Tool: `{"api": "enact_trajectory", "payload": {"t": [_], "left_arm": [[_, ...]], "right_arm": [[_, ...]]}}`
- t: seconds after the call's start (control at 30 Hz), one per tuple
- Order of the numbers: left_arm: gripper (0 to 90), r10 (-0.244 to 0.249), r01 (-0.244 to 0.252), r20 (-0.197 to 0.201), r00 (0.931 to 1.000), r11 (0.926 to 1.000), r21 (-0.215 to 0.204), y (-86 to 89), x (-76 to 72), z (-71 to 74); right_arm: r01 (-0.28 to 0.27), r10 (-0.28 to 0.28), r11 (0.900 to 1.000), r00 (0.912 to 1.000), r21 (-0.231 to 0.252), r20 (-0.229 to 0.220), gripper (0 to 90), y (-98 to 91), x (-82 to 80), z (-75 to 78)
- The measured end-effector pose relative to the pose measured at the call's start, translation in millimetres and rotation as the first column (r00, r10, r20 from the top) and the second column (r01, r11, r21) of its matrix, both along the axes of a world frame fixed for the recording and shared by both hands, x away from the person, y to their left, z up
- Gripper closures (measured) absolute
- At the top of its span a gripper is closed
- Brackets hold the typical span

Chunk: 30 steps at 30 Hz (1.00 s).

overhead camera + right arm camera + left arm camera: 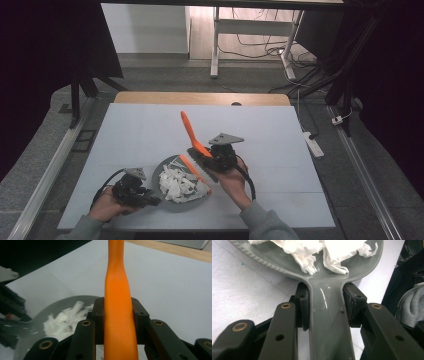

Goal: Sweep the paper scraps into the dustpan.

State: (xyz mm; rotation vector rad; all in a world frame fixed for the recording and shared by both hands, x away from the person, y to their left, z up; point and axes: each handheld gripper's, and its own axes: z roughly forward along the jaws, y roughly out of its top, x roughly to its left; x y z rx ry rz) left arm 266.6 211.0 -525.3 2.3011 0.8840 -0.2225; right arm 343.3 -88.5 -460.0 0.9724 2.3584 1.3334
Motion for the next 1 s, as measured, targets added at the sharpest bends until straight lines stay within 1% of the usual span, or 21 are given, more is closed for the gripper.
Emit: {"api": "enact_trajectory", "payload": {"t": [0.03,0.07,0.1,0.17,0.2,0.27,0.3,0.37,0.4,0.43,0.47,0.5,0.53,0.6,0.63,0.67,0.73,0.77,0.83,0.93,1.0], "left_arm": [[61.1,0.0,0.0,0.001,1.0,1.0,0.0,0.1,0.0,0.1],[61.1,0.0,0.0,0.001,1.0,1.0,-0.001,0.1,0.0,0.2],[61.1,0.0,0.0,0.003,1.0,1.0,-0.001,0.2,-0.1,0.3],[61.1,0.0,0.0,0.003,1.0,1.0,0.0,0.1,-0.1,0.3],[61.1,0.001,-0.001,0.002,1.0,1.0,0.0,0.0,-0.2,0.1],[61.1,-0.001,0.001,0.004,1.0,1.0,0.001,-0.2,-0.2,0.0],[61.1,-0.001,0.001,0.004,1.0,1.0,0.002,-0.2,-0.4,0.1],[61.1,-0.002,0.002,0.006,1.0,1.0,0.002,-0.3,-0.9,0.5],[61.1,-0.002,0.002,0.006,1.0,1.0,0.002,-0.4,-1.1,0.5],[61.1,0.001,-0.001,0.005,1.0,1.0,0.002,-0.7,-1.5,0.5],[61.1,0.002,-0.002,0.006,1.0,1.0,0.003,-0.9,-1.6,0.4],[61.1,0.003,-0.003,0.006,1.0,1.0,0.003,-0.9,-1.7,0.4],[61.1,0.003,-0.003,0.006,1.0,1.0,0.003,-1.1,-1.7,0.4],[61.1,0.003,-0.003,0.005,1.0,1.0,0.003,-1.2,-1.5,0.2],[61.1,0.004,-0.004,0.006,1.0,1.0,0.003,-1.4,-1.5,0.1],[61.1,0.004,-0.004,0.005,1.0,1.0,0.006,-1.5,-1.6,0.1],[61.1,0.006,-0.006,0.006,1.0,1.0,0.007,-1.6,-1.8,0.1],[61.1,0.006,-0.006,0.007,1.0,1.0,0.006,-1.7,-1.9,0.2],[61.1,0.008,-0.008,0.008,0.9999,1.0,0.005,-2.0,-2.0,0.2],[61.1,0.007,-0.007,0.01,0.9999,1.0,0.003,-1.7,-2.2,-0.1],[61.1,0.009,-0.009,0.01,0.9999,1.0,-0.003,-1.4,-2.2,-0.6]], "right_arm": [[0.0,0.0,1.0,1.0,0.0,0.0,69.5,0.0,0.0,0.0],[0.032,-0.032,0.9995,0.9995,-0.008,-0.004,69.5,-11.0,3.5,-2.3],[0.048,-0.048,0.9987,0.9988,-0.016,-0.007,69.6,-16.4,4.9,-4.9],[0.063,-0.063,0.9977,0.9979,-0.026,-0.017,69.5,-21.0,6.0,-8.2],[0.085,-0.087,0.9951,0.9956,-0.05,-0.037,69.5,-28.5,7.6,-16.4],[0.094,-0.099,0.9927,0.9934,-0.075,-0.057,69.6,-32.3,8.3,-24.8],[0.094,-0.099,0.9927,0.9934,-0.075,-0.057,69.6,-32.3,8.3,-24.8],[0.087,-0.096,0.9912,0.9919,-0.099,-0.083,69.6,-30.5,7.9,-34.2],[0.087,-0.096,0.9912,0.9919,-0.099,-0.083,69.6,-30.5,7.9,-34.2],[0.075,-0.083,0.9925,0.993,-0.097,-0.084,69.5,-25.0,5.9,-35.6],[0.075,-0.083,0.9925,0.993,-0.097,-0.084,69.5,-25.0,5.9,-35.6],[0.053,-0.061,0.9941,0.9942,-0.095,-0.089,69.6,-16.9,2.2,-35.6],[0.053,-0.061,0.9941,0.9942,-0.095,-0.089,69.6,-16.9,2.2,-35.6],[0.023,-0.031,0.9954,0.9951,-0.093,-0.094,69.5,-7.6,-2.5,-37.1],[-0.006,-0.003,0.9955,0.9957,-0.095,-0.092,69.6,2.2,-7.8,-37.5],[-0.006,-0.003,0.9955,0.9957,-0.095,-0.092,69.6,2.2,-7.8,-37.5],[-0.036,0.03,0.9968,0.9957,-0.072,-0.088,69.5,13.7,-15.2,-34.7],[-0.049,0.043,0.9972,0.9943,-0.056,-0.097,69.6,16.9,-17.2,-33.1],[-0.062,0.057,0.9972,0.9933,-0.042,-0.101,69.6,19.9,-19.2,-32.0],[-0.091,0.087,0.9946,0.9932,-0.051,-0.078,69.5,27.4,-24.8,-28.2],[-0.093,0.09,0.9947,0.9937,-0.043,-0.066,69.6,26.3,-24.6,-24.6]]}}
